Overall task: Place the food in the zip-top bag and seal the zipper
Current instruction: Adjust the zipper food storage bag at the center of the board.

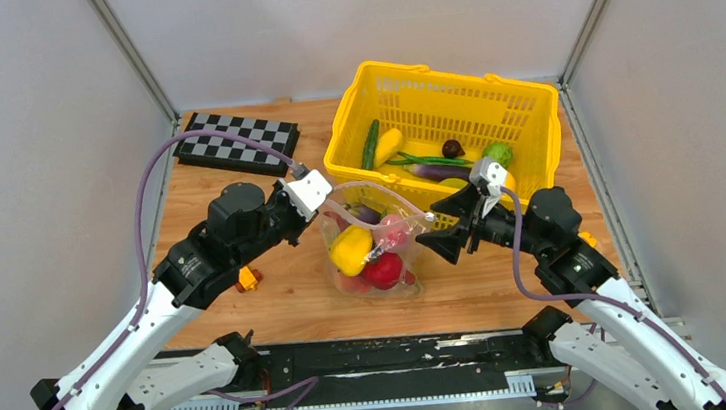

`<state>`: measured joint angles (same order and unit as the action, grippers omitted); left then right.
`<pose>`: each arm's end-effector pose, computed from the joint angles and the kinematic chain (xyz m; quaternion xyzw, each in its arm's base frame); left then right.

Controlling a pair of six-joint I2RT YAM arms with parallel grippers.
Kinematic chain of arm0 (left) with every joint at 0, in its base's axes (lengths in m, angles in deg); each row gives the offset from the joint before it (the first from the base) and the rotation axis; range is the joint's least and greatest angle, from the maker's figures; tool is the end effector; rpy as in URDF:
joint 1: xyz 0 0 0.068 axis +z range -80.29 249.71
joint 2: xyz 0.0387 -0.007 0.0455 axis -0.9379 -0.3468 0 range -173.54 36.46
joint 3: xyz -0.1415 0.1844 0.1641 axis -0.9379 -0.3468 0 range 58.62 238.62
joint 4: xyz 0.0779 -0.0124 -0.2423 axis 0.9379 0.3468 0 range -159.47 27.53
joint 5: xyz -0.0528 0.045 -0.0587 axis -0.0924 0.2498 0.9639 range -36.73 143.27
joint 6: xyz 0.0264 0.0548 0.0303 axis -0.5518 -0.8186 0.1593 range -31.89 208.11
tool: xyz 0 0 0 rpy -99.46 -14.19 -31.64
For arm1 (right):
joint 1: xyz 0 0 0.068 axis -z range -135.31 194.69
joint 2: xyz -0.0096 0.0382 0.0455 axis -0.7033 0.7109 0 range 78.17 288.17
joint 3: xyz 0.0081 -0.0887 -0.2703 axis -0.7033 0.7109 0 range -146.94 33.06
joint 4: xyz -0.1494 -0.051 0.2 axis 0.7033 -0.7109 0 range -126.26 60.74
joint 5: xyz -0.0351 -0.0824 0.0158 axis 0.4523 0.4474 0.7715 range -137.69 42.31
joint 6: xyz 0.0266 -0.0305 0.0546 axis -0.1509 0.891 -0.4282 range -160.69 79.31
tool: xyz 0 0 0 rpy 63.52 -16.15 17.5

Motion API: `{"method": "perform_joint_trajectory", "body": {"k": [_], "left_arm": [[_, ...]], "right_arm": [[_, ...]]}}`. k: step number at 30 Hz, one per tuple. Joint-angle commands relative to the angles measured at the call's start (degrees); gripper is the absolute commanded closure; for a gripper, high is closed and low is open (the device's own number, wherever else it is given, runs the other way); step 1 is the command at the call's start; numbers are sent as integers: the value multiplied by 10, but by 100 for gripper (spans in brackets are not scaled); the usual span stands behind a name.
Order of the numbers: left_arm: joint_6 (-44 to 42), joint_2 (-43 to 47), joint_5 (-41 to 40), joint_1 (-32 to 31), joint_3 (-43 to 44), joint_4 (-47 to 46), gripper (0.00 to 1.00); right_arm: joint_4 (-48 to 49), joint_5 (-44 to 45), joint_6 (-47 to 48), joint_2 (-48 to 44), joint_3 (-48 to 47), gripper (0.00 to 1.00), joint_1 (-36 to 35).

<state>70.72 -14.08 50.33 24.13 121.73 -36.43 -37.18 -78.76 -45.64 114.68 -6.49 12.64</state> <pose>0.1308 -0.1296 0.3920 0.4164 0.7080 -0.1184 0.5580 0.1145 0.1050 0.3401 -0.3425 0.6474 0.3938 0.5554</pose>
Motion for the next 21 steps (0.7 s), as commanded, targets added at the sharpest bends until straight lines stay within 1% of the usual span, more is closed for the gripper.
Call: {"method": "perform_joint_trajectory", "body": {"k": [1, 3, 6, 11, 17, 21], "left_arm": [[8, 5, -6, 4, -2, -33, 100], [8, 8, -6, 4, -3, -34, 100], [6, 11, -8, 4, -3, -33, 100], [5, 19, -3, 4, -8, -38, 100], [4, 21, 0, 4, -11, -40, 100], [4, 23, -2, 4, -12, -39, 100]], "right_arm": [[96, -6, -28, 7, 35, 26, 0], [121, 3, -33, 2, 53, 27, 0], [174, -16, -38, -7, 90, 30, 0], [252, -67, -54, 6, 118, 44, 0], [303, -94, -74, 21, 135, 61, 1], [295, -101, -63, 19, 140, 63, 1]]}}
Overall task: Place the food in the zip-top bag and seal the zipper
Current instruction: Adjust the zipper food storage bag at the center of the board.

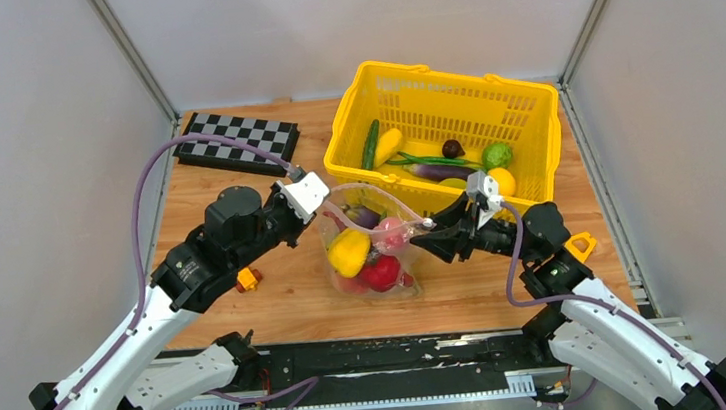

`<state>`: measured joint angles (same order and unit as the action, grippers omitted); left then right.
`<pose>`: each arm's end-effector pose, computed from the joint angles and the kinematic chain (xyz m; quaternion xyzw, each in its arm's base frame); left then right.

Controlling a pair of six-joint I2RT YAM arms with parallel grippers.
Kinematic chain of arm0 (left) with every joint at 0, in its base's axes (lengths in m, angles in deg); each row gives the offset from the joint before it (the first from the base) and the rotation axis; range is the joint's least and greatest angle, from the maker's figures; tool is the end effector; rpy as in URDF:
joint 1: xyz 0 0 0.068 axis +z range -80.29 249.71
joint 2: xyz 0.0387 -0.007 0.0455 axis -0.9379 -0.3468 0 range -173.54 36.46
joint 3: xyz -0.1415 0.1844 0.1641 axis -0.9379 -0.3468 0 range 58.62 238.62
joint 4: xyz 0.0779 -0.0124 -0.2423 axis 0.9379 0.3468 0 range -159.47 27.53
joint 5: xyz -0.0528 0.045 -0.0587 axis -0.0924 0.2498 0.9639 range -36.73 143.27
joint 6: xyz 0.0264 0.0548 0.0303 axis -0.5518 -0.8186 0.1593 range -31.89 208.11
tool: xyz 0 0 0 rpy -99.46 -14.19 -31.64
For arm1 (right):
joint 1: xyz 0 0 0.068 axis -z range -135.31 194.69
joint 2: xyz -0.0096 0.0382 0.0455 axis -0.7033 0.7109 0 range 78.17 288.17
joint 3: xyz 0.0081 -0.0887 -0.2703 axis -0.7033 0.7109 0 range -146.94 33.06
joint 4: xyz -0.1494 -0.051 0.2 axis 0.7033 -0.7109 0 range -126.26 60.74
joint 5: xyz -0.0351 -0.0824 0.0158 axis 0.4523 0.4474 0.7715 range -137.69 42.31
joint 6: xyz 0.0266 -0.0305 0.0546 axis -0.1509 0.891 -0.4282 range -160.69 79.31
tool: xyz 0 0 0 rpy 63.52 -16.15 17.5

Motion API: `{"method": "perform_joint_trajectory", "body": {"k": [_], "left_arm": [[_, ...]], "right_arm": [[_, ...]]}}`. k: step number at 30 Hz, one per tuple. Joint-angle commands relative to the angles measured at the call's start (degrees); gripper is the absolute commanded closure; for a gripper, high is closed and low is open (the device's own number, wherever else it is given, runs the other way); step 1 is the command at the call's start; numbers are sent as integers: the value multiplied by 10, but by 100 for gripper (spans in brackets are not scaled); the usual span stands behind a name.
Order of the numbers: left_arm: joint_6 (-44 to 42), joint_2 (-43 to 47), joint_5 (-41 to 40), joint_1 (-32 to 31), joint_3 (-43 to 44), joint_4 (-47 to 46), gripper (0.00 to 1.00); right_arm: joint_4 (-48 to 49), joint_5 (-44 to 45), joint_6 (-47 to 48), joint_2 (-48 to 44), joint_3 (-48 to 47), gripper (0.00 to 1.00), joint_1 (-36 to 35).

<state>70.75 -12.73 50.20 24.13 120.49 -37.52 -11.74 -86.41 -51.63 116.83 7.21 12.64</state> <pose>0.1279 -0.1264 0.3908 0.4123 0.7034 -0.1199 0.5665 0.1225 0.1170 0.3014 -0.3569 0.5836 0.4632 0.5634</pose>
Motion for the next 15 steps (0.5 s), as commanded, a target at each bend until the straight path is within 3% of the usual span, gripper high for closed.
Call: {"method": "perform_joint_trajectory", "body": {"k": [1, 4, 8, 12, 13, 15], "left_arm": [[4, 11, -2, 4, 0, -29, 100], [5, 11, -6, 4, 1, -29, 100], [5, 13, -10, 4, 1, -29, 100], [5, 11, -8, 4, 2, -25, 100], [6, 11, -9, 4, 2, -25, 100], [6, 10, -10, 4, 2, -25, 100]], "right_arm": [[31, -27, 4, -2, 2, 63, 1], [26, -29, 13, 0, 7, 64, 1], [41, -31, 13, 15, 14, 78, 2], [58, -25, 12, 21, 24, 79, 3], [63, -25, 9, 21, 26, 78, 3], [63, -25, 5, 20, 24, 64, 4]]}}
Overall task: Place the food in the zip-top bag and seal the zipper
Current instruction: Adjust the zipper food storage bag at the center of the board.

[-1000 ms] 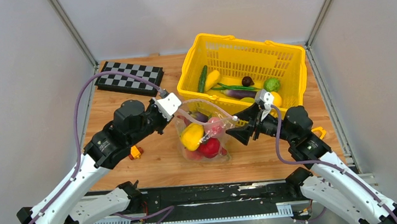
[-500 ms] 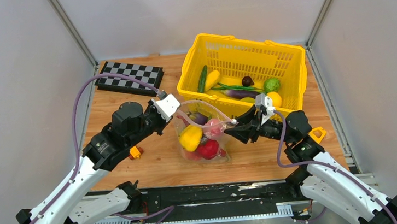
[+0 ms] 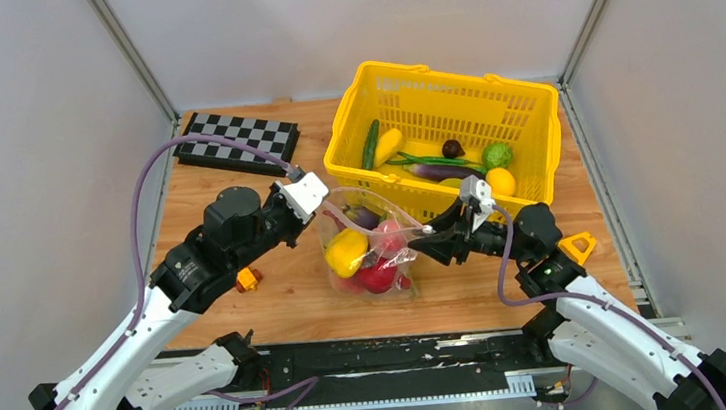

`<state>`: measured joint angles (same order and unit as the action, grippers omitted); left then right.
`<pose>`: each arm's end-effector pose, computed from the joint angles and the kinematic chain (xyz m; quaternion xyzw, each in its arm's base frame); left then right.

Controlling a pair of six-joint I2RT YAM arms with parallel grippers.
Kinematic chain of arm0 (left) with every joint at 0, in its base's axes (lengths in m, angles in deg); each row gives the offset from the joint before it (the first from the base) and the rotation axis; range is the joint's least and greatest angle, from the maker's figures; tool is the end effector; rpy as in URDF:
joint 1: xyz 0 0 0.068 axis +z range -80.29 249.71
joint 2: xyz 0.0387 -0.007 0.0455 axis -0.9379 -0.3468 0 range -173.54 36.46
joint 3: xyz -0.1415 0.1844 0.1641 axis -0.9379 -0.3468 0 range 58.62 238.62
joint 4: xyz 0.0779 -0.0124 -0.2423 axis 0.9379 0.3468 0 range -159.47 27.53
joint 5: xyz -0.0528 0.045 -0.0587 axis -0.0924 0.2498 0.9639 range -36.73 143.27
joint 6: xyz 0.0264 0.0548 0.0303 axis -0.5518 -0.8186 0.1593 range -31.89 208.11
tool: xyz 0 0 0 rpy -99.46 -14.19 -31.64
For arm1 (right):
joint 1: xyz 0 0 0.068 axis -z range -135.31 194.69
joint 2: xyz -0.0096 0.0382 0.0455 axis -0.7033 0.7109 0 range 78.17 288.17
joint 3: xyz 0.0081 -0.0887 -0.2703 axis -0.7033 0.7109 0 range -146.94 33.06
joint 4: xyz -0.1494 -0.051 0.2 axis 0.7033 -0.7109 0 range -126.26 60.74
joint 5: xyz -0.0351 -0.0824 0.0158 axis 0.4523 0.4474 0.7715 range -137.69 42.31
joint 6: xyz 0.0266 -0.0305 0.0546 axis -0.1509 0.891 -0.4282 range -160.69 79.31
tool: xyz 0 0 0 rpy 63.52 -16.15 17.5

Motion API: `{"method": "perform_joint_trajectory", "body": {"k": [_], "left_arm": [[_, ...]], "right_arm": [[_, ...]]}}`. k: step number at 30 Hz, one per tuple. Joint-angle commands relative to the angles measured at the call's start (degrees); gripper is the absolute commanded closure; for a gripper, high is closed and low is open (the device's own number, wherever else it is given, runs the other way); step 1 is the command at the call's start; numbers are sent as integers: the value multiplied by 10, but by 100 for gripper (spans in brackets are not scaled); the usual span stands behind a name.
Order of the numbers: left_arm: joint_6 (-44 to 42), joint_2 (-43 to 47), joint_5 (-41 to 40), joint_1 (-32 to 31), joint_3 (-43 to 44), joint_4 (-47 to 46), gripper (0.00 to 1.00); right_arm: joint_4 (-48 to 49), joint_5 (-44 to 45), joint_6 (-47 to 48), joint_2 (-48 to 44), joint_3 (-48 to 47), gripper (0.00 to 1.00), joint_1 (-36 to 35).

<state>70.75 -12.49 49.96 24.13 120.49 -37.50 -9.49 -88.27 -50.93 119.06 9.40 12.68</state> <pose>0.1273 -0.1254 0.3914 0.4106 0.7030 -0.1186 0.5684 0.1267 0.1211 0.2863 -0.3686 0.5893 0.4679 0.5458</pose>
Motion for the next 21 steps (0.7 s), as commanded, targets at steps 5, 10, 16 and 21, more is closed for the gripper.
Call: {"method": "perform_joint_trajectory", "body": {"k": [5, 10, 16, 21], "left_arm": [[10, 7, -13, 4, 1, -28, 100], [12, 5, -17, 4, 0, -28, 100], [12, 3, -7, 4, -1, -32, 100], [12, 0, -10, 4, -1, -32, 100]], "right_arm": [[31, -18, -2, -11, 1, 57, 7], [49, -30, -7, -23, 18, 68, 10], [81, -35, -15, -31, 34, 77, 12], [102, -34, -21, -21, 33, 100, 13]]}}
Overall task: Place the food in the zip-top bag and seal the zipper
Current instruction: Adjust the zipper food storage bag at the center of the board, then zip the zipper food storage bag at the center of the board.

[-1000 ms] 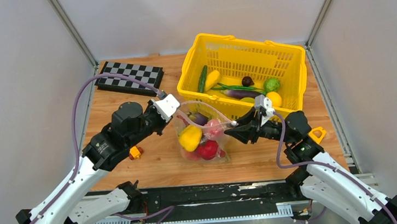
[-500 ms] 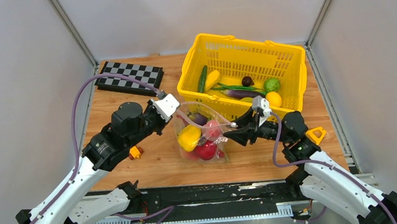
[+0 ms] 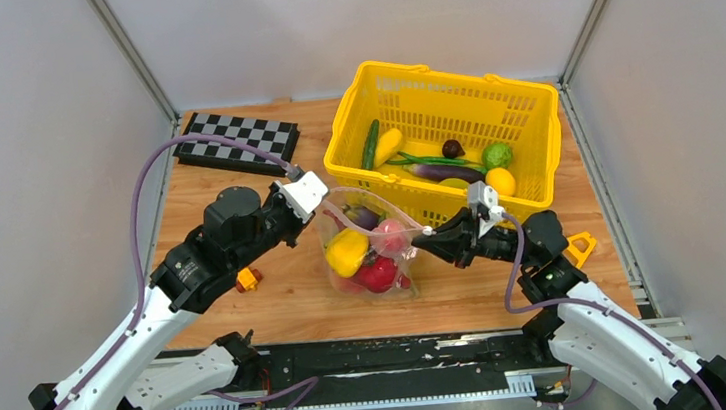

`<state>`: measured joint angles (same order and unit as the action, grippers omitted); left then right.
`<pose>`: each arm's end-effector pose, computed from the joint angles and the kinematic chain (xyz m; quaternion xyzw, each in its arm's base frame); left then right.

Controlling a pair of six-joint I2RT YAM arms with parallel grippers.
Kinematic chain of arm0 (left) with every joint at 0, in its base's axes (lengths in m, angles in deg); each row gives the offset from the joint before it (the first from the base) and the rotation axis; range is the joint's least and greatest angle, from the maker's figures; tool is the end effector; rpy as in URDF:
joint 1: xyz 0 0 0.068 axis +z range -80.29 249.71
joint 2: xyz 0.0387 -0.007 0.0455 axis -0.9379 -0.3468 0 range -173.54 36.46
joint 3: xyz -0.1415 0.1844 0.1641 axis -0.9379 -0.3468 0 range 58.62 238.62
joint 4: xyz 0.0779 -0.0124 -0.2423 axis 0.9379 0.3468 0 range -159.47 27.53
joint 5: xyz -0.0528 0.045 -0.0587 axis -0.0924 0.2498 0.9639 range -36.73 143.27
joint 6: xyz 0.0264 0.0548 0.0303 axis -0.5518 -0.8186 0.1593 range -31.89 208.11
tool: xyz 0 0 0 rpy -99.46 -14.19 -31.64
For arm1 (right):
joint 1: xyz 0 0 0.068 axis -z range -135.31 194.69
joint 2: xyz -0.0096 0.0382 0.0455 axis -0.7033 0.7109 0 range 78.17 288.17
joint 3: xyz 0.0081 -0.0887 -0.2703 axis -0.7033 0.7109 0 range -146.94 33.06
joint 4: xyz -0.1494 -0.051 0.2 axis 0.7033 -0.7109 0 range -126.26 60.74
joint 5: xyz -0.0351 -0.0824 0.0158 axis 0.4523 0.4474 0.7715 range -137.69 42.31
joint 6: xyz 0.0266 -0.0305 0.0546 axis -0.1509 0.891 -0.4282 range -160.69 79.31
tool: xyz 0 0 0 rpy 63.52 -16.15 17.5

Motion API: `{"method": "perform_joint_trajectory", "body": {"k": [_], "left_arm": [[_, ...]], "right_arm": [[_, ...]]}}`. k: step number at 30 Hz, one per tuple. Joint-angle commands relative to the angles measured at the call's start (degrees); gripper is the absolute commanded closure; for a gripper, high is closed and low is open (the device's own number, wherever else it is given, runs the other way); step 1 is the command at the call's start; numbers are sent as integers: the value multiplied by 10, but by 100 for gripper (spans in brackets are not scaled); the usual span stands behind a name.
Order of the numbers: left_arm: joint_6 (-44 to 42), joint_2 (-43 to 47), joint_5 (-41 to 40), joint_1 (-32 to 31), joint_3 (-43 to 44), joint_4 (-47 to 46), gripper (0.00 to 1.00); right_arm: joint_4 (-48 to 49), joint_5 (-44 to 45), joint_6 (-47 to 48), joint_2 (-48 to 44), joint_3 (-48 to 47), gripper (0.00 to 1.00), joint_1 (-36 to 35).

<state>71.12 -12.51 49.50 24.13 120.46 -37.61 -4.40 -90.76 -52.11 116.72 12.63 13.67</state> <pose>0.1277 -0.1252 0.3914 0.4061 0.7052 -0.1174 0.5691 0.1195 0.1154 0.2821 -0.3756 0.5622 0.4790 0.5599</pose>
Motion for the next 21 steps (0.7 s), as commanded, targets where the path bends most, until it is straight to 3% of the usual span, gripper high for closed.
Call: {"method": "perform_joint_trajectory", "body": {"k": [1, 8, 9, 12, 13, 21], "left_arm": [[8, 1, -5, 4, -1, -30, 100], [7, 4, -13, 4, 0, -25, 98], [9, 4, -11, 4, 1, -28, 90], [20, 10, 9, 4, 9, -37, 46], [22, 10, 18, 4, 15, -38, 37], [31, 20, 54, 4, 66, -33, 14]], "right_arm": [[49, -9, -8, 4, -1, 100, 3], [-39, -17, 44, 13, -47, 100, 4], [-59, -16, 53, 18, -60, 100, 4], [-105, -21, 75, 34, -93, 100, 4], [-115, -24, 77, 40, -102, 100, 4], [-211, -19, 121, 71, -180, 100, 4]]}}
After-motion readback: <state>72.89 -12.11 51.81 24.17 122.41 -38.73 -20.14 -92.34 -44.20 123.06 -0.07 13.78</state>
